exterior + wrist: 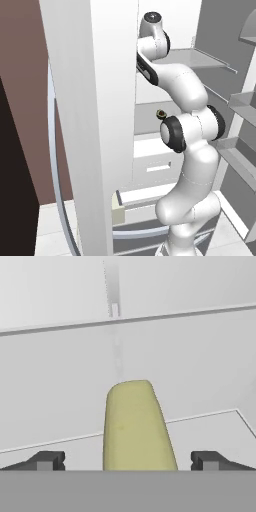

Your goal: Retrieve the butter from the fridge and place it on a plate on the dining table. Then retrieve the butter knife by the fridge and place it near the plate.

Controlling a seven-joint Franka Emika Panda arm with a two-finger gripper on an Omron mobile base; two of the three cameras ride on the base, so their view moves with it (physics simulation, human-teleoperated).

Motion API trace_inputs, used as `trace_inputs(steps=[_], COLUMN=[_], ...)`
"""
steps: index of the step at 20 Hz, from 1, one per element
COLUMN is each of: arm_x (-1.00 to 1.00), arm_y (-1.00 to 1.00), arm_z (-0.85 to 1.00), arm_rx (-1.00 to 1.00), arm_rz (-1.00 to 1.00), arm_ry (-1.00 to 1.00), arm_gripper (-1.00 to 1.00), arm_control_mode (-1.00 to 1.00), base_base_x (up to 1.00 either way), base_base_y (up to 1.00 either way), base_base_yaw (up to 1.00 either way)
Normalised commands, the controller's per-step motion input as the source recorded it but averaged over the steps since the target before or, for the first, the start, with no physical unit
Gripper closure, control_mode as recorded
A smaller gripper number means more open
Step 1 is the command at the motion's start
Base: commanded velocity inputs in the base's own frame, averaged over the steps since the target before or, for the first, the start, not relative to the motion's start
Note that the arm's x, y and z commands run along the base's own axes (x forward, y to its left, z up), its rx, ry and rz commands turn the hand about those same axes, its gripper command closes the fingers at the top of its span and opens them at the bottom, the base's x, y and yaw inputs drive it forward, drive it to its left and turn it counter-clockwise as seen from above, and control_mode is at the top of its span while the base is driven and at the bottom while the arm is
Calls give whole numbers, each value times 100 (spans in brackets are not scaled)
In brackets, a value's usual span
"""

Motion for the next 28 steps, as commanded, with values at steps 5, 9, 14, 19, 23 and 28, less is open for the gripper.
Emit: trace_inputs(steps=[5, 9, 14, 19, 23, 28], arm_x=[0, 0, 0, 0, 0, 0], arm_y=[0, 0, 0, 0, 0, -1], arm_z=[-14, -2, -3, -1, -1, 0], arm_rx=[0, 0, 0, 0, 0, 0], arm_rz=[0, 0, 0, 0, 0, 0], arm_ry=[0, 0, 0, 0, 0, -2], arm_gripper=[-100, -100, 100, 100, 100, 100], arm_control_mode=[-100, -100, -100, -100, -100, -100], base_base_x=[0, 0, 0, 0, 0, 0], base_base_y=[0, 0, 0, 0, 0, 0], base_base_yaw=[0, 0, 0, 0, 0, 0])
